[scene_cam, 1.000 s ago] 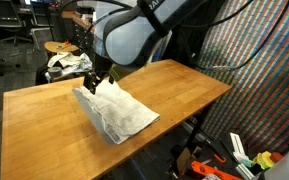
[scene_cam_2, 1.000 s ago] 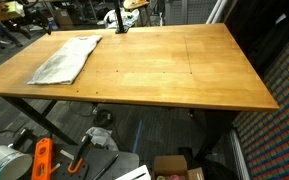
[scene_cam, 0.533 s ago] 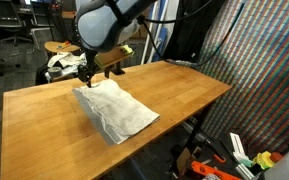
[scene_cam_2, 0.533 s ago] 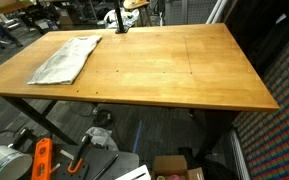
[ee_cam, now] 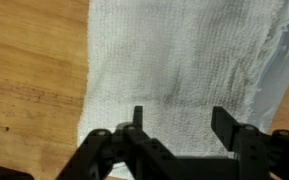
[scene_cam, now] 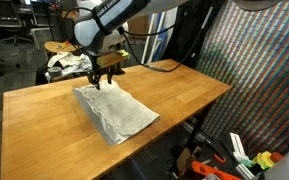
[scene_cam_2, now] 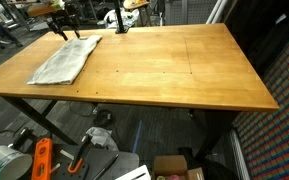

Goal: Fold the cloth

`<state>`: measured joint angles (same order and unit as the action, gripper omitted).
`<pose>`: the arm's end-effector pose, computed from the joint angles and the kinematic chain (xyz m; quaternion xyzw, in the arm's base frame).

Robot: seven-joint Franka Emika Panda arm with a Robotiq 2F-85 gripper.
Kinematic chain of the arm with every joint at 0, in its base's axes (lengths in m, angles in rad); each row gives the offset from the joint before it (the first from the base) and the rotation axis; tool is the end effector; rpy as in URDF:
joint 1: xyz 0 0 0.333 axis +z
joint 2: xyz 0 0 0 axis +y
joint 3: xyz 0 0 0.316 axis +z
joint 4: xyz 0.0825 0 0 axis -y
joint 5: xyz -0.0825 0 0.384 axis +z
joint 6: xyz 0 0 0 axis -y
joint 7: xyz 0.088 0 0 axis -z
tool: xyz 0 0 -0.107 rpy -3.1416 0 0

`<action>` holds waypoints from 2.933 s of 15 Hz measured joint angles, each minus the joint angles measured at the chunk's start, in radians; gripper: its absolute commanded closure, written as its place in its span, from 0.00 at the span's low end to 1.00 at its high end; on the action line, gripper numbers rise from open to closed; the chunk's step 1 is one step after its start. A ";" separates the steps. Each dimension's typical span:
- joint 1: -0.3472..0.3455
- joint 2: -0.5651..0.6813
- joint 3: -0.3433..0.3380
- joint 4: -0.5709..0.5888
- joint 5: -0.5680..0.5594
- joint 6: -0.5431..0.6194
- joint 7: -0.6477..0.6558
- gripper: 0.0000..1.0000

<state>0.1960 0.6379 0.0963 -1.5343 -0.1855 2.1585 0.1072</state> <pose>0.6798 0.1860 0.2821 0.9897 0.1346 0.0050 0.0482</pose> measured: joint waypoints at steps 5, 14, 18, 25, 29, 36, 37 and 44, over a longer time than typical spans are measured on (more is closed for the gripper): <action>-0.023 0.101 -0.027 0.121 0.008 -0.025 -0.008 0.93; -0.039 0.199 -0.033 0.224 0.024 -0.061 -0.013 0.93; -0.039 0.226 -0.046 0.273 0.027 -0.081 -0.011 0.93; -0.046 0.272 -0.055 0.363 0.058 -0.149 -0.010 0.92; -0.051 0.275 -0.053 0.370 0.072 -0.156 -0.031 0.58; -0.084 0.198 -0.051 0.288 0.079 -0.095 -0.095 0.07; -0.092 0.171 -0.051 0.259 0.081 -0.085 -0.101 0.01; -0.165 -0.087 -0.036 -0.035 0.147 -0.069 -0.213 0.00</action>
<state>0.0312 0.5511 0.0606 -1.5694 -0.0380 2.0896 -0.1059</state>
